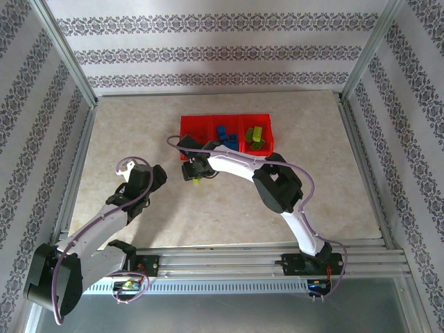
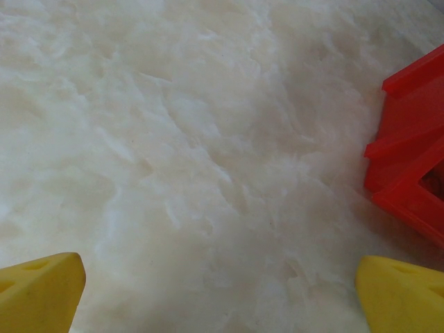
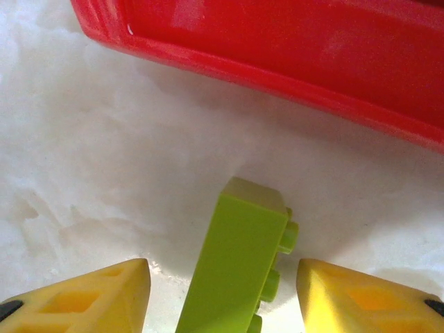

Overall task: Sort the legos into containers by color
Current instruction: Pick up the lego from the center of the table.

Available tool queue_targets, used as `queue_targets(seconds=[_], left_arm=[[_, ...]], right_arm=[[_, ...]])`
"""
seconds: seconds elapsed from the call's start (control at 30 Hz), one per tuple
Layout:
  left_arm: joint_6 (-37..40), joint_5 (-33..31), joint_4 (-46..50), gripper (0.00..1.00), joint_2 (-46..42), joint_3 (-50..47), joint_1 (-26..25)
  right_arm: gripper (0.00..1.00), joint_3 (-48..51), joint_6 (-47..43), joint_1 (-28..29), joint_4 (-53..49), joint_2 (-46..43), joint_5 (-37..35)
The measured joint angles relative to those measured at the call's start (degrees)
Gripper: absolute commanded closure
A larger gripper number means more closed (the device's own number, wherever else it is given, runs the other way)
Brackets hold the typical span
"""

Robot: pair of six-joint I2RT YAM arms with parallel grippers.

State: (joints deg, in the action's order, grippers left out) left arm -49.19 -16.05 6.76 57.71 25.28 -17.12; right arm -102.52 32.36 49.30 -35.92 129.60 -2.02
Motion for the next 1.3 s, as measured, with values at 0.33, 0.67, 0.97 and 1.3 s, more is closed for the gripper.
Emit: queue_targets(seconds=[0.33,0.67,0.97,1.3], left_arm=[[-0.4,0.6,0.0,0.0,0.5,0.0,0.0],[-0.4,0.7,-0.1,0.0,0.5,0.0,0.0],[-0.6,0.8,-0.7,0.0,0.9,-0.1,0.0],[-0.6,0.8,-0.9,0.0,0.9,-0.1,0.0]], right_arm=[[0.52,-2.3,-1.7,0.0,-0.6,2.3,0.0],[0.67,-4.9,-4.0,0.0,-2.4,4.1,0.0],[0.74,-4.9,-4.6,0.0,-2.7,4.1,0.2],[0.79,3.2,-4.7,0.0,0.7,-0.7,0.6]])
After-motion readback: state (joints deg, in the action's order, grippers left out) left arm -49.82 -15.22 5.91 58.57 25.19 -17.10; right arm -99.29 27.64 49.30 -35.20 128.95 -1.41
